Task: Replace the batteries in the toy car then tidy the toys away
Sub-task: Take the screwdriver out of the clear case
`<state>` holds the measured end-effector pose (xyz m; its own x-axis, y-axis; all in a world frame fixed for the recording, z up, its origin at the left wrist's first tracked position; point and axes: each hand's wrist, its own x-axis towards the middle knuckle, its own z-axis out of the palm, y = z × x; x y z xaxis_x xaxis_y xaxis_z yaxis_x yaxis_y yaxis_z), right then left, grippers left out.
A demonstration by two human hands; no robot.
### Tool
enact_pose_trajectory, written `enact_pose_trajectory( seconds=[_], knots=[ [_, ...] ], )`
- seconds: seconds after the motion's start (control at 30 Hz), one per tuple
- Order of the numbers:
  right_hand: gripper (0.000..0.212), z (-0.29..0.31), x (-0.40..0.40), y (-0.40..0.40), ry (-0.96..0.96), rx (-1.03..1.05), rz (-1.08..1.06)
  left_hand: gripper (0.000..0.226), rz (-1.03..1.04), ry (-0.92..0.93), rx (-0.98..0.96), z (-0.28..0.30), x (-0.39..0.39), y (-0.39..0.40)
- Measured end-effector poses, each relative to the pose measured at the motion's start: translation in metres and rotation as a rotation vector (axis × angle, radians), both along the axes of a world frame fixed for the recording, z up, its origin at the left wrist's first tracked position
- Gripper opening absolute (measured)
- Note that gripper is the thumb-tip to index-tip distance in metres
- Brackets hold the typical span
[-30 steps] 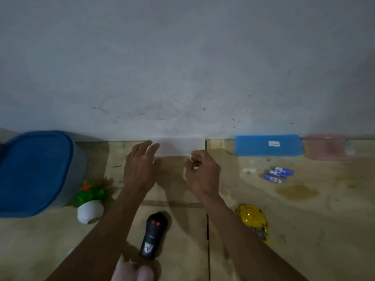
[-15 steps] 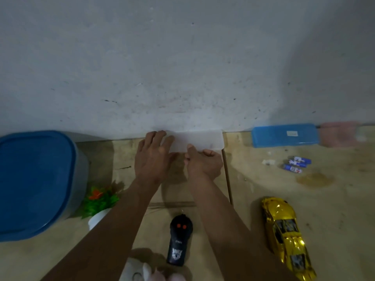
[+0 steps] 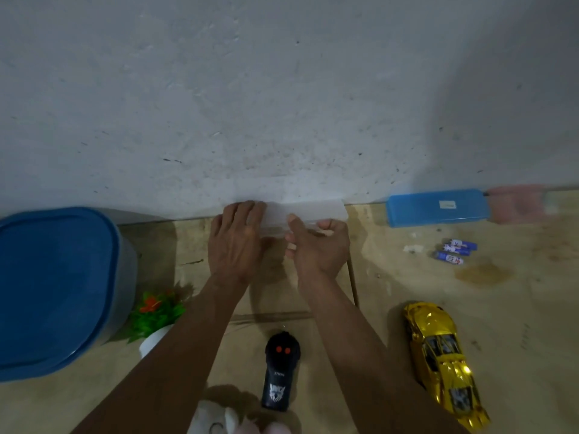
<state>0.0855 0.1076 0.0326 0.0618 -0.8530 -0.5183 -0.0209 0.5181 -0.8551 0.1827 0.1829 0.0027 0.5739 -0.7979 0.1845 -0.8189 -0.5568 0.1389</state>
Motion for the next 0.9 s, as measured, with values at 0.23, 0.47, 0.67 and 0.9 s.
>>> enact_pose_trajectory(
  seconds=[0.23,0.47,0.67,0.9],
  knots=[
    [0.034,0.005,-0.021,-0.044,0.305,-0.655,0.562,0.074,0.212,0.342,-0.248,0.003,-0.015,0.009],
    [0.020,0.007,-0.016,-0.074,0.499,-0.973,0.740,0.020,0.082,0.398,-0.154,-0.011,-0.007,0.022],
    [0.015,-0.001,-0.027,-0.069,0.655,-1.146,0.955,0.022,-0.030,0.364,-0.143,0.000,-0.001,0.025],
    [0.026,0.005,-0.016,-0.074,0.823,-1.064,1.233,0.021,-0.032,0.393,-0.130,0.003,-0.003,0.024]
  ],
)
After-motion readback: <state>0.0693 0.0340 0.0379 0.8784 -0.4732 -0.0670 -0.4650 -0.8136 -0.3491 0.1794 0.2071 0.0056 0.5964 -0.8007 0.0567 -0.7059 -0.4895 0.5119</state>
